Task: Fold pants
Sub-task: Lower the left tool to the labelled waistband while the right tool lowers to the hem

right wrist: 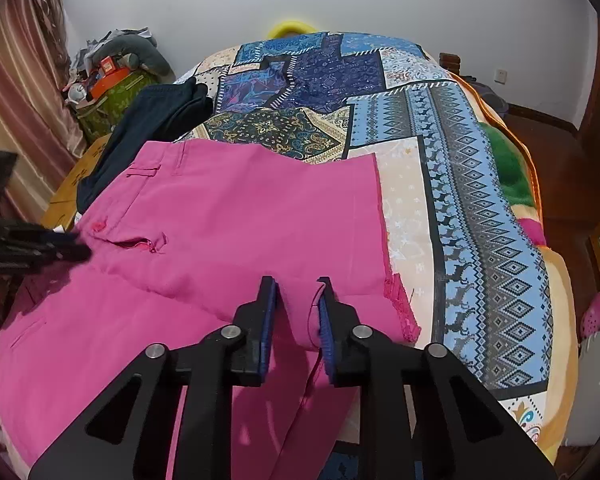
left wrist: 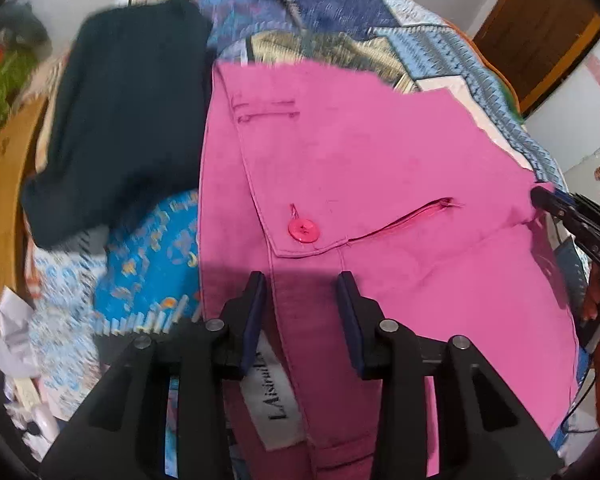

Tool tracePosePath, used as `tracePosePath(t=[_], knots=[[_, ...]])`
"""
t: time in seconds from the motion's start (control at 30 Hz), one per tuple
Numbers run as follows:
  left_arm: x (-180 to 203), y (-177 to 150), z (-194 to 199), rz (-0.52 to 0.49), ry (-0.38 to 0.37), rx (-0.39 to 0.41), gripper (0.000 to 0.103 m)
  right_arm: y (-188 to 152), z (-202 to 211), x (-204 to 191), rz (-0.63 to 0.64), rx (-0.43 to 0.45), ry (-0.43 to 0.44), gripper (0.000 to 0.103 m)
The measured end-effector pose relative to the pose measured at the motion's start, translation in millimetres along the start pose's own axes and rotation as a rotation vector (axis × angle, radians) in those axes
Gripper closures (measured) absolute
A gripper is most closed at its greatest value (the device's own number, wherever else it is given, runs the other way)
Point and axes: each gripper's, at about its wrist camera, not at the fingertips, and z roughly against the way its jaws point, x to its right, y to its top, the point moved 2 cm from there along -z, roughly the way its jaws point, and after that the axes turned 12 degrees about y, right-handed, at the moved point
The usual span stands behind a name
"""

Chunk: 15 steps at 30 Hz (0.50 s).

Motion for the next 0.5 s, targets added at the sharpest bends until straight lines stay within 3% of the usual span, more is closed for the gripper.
tracePosePath(t=[0.13,0.23,0.5], knots=[[-5.1,3.2,-3.3,0.042,-0.024,-0.013,0.066,-3.1,-6.1,-5.4,0.039,-0.031,-0.014,0.095],[-1.8,1.9,-3.0,0.009,0.059,0.015,0.083,-2.9,-6.9,-7.7,0.057,-0.032,-0.022,0.097],[-1.4,-7.1,-2.9,0.014,0.142,0.057,0.085,-4.6,-7.2,-8.9,0.093,-0.020,-0.066,0.099]])
